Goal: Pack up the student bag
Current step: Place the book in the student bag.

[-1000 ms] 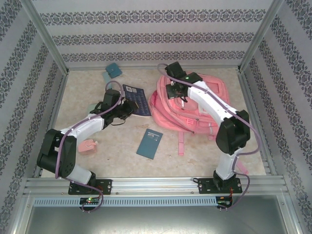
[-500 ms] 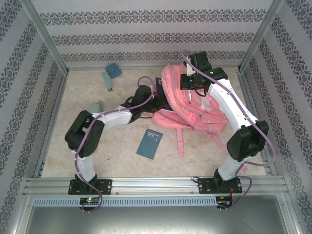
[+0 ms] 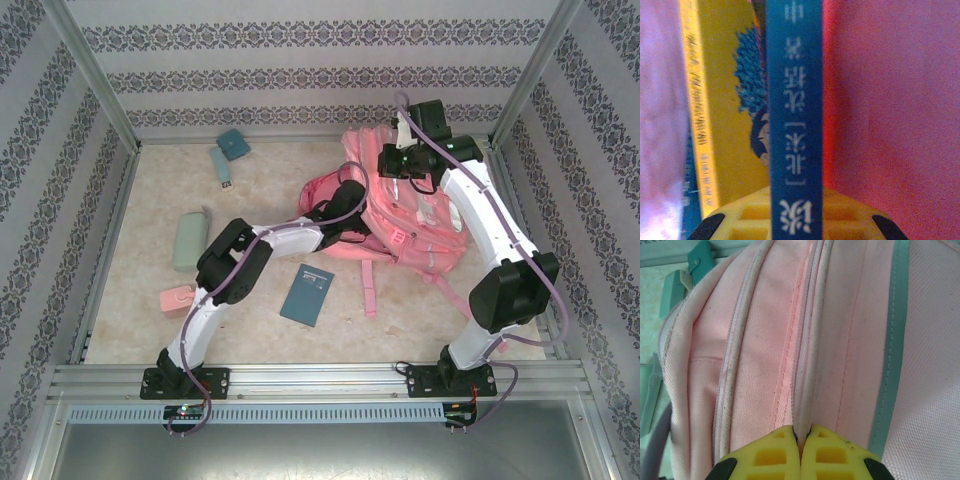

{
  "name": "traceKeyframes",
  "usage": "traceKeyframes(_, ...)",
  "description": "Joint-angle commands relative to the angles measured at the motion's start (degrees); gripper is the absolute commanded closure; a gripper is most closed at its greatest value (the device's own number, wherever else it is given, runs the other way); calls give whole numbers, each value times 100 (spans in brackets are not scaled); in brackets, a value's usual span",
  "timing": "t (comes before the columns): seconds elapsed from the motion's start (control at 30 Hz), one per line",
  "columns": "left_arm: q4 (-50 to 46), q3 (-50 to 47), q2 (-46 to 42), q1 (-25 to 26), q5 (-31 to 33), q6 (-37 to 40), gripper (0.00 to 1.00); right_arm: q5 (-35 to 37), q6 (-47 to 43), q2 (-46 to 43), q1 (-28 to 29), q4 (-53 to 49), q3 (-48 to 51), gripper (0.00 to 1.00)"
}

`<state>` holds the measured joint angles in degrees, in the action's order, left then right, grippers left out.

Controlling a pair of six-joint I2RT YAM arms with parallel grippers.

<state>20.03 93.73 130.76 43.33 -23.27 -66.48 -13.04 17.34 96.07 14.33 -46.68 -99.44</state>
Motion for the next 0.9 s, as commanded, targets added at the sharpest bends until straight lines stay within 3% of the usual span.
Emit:
traceKeyframes(0.0,-773,530,272,310,6,131,100,-393,77,-267,8,787,-477,100)
traceKeyframes(0.07,-1430,801,361,371,41,338,99,-385,67,-256,-13,778,-488,100)
traceKeyframes(0.13,-1763,821,295,378,119,518,81,-384,74,-256,-35,774,-476,100)
traceKeyframes(0.2,-2065,761,107,369,354,740,71,-375,72,-267,-61,774,-440,100)
traceKeyframes(0.27,-2441,765,-110,360,622,1061,53,-366,72,-291,-83,782,-400,100)
traceKeyframes(0.37,-2879,778,-331,322,913,1329,43,-361,67,-313,-97,787,-362,100)
traceKeyframes(0.53,-3146,760,-467,246,1061,1560,43,-349,84,-335,-99,809,-259,100)
traceKeyframes(0.67,-3155,887,-320,246,905,1588,56,-370,127,-348,-102,842,-174,100)
traceKeyframes(0.77,-3153,1183,-4,251,552,1540,72,-406,162,-344,-102,862,-128,100)
traceKeyframes(0.87,-2948,1417,268,272,295,1458,76,-467,201,-333,-82,879,-97,100)
